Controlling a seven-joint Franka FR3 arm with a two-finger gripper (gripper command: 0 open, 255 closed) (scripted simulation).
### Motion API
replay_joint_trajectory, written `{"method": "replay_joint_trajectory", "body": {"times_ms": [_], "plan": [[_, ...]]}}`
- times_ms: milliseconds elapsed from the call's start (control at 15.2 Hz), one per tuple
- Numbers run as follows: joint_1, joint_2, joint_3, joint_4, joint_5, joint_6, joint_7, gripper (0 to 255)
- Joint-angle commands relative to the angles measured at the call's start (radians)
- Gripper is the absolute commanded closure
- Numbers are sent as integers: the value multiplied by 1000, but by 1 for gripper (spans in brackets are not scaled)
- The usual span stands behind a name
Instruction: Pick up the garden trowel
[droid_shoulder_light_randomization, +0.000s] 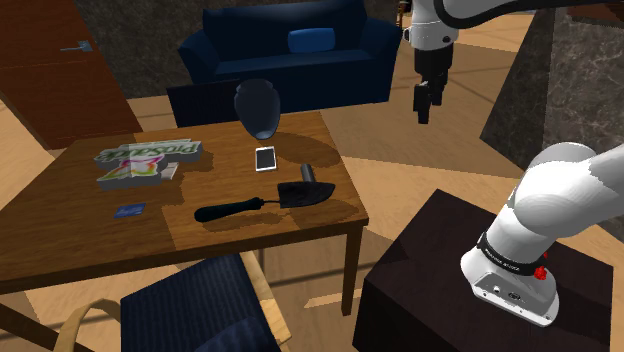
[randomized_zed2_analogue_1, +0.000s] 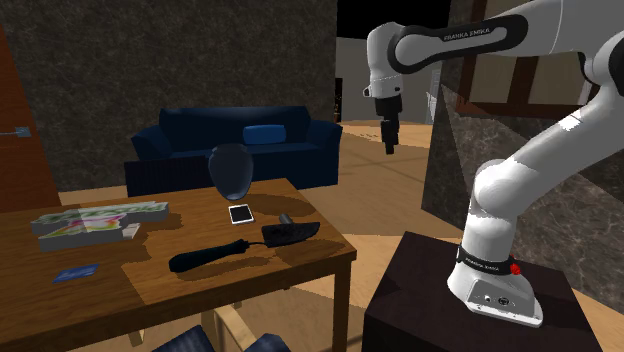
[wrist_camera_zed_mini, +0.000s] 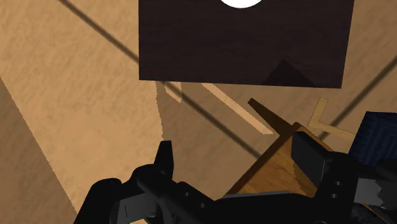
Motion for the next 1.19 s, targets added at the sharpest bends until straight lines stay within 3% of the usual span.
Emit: {"method": "replay_joint_trajectory", "body": {"times_ms": [0,594,1122], "plan": [[0,0,0,0,0,0,0,0],[58,279,107,85,33,192,67,0],[98,551,197,233,5,309,135,0]]}}
